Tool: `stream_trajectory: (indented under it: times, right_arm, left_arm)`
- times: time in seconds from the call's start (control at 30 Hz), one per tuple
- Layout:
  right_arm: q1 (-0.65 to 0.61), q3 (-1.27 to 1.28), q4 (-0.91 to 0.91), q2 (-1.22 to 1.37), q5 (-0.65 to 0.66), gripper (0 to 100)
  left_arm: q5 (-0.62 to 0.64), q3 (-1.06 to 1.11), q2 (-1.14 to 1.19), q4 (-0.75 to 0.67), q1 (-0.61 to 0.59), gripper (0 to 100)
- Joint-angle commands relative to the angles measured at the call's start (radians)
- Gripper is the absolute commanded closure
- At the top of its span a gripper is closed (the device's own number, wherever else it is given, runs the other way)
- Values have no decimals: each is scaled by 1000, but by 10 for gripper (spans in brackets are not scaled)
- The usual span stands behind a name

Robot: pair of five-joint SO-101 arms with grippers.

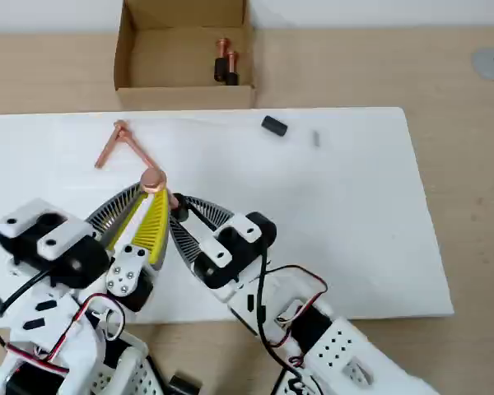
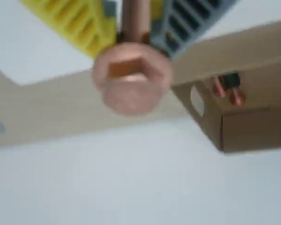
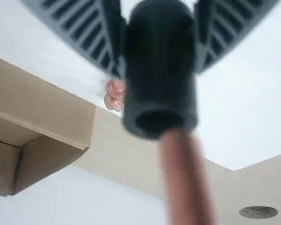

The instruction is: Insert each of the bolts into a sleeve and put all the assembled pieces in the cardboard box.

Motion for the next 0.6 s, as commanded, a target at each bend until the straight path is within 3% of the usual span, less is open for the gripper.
stream_trajectory:
  times: [0.0,0.47,0.57]
  right_arm:
    - [-12,-1,-8,-22,-11,989]
    - [-12,-1,-8,-22,-11,989]
    - [-12,-1,-8,-22,-11,989]
  left_arm:
    - [2,14,2,-46,8,993]
    - [2,18,2,-37,11,991]
    - [-2,15,2,26,12,991]
